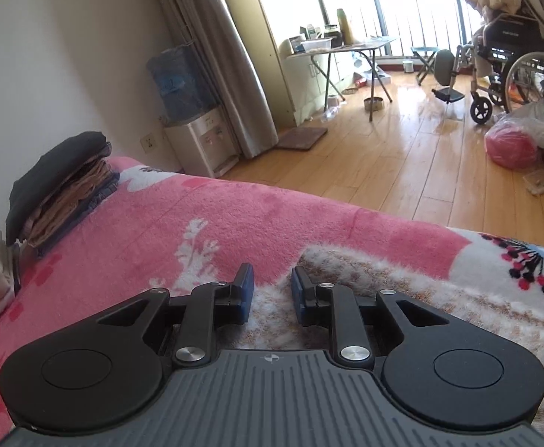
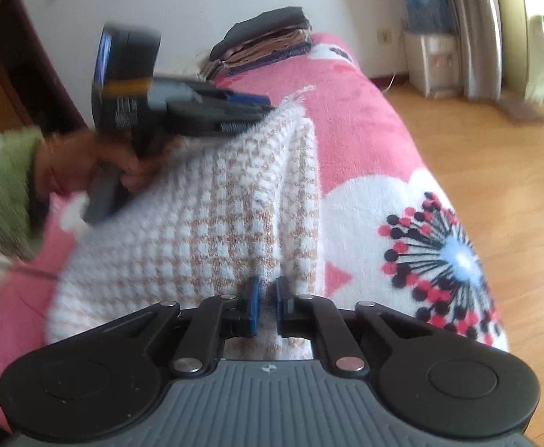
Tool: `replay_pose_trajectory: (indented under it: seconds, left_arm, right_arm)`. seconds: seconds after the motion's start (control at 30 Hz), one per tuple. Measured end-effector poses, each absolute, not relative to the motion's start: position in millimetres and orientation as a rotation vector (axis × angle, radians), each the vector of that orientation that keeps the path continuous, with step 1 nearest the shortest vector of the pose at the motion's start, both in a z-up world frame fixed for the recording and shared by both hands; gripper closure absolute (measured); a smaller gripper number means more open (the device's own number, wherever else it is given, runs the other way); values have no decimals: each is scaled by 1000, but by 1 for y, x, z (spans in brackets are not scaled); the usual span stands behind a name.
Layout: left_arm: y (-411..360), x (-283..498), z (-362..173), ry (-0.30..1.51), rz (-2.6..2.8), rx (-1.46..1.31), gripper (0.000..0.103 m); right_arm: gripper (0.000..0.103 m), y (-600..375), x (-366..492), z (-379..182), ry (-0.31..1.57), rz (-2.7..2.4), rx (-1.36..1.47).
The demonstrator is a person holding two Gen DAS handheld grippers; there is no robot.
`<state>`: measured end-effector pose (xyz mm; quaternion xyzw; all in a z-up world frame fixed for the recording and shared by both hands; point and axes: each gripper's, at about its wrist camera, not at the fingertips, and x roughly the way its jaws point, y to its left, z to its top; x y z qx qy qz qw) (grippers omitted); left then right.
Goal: Fold clothes
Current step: 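Lower the left gripper to the folded cardigan edge and pinch it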
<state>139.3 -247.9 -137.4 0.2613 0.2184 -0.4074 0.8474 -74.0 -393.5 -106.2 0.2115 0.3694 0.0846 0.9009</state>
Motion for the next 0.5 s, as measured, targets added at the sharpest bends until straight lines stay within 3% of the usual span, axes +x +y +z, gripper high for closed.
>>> replay_pose_trajectory:
  seconds: [0.03,0.1,0.27,0.33,0.4,0.5]
  left_arm:
    - [-245,141,-137,466,-862,534,82]
    - [-243,142,-135,469,-865,518,82]
    - [-240,143,-133,465,-870,499,82]
    - [-237,144,-131,465,-875,479,82]
    - [-233,144,-127,461,-877,450,82]
    - [-223,133,-110,405,-899,385,82]
  right_arm:
    - [88,-397,-73,-107,767,183,467]
    - [68,-405,-70,-108,773,198,526]
    - [58,-402,-42,-112,777,234,533]
    - [60,-403,-29,-118,776,265,574]
    - [85,-402,-25,-119,774,277,591]
    - [90,-391,-34,-104,737,259,524]
